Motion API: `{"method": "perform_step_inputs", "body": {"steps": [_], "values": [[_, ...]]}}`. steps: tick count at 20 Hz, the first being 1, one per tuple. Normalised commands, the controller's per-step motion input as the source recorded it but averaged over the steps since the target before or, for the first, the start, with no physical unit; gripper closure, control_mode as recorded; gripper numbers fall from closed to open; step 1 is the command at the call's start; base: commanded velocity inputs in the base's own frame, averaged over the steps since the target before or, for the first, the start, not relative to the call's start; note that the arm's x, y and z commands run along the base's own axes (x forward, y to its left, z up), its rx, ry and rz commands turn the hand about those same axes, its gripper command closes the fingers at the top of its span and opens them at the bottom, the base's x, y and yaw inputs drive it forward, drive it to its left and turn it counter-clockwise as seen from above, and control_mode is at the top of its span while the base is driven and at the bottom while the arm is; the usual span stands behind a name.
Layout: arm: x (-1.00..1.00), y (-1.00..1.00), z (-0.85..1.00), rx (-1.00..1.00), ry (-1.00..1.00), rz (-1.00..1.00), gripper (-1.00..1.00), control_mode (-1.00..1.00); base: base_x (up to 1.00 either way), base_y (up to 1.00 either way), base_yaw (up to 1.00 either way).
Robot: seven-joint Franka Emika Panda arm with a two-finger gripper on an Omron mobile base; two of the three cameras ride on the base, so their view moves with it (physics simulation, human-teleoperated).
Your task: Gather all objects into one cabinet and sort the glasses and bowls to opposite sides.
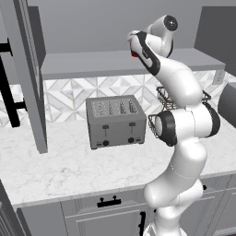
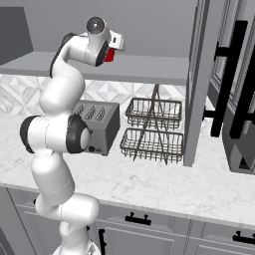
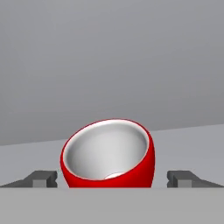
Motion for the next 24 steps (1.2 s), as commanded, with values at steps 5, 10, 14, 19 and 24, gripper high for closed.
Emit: {"method": "perform_step_inputs", "body": {"steps": [5,10,14,19,24], "values": [[0.01,-0.06,0.00,0.00,0.00,0.00,-1.00,-1.00,0.00,0.00,0.00],[0.02,0.00,0.00,0.00,0.00,0.00,-1.00,-1.00,0.00,0.00,0.00],[0.12,0.00,-0.01,0.00,0.00,0.00,-1.00,-1.00,0.00,0.00,0.00],[0.04,0.00,0.00,0.00,0.00,0.00,-1.00,-1.00,0.00,0.00,0.00],[0.00,0.00,0.00,0.01,0.00,0.00,-1.00,-1.00,0.00,0.00,0.00]]}}
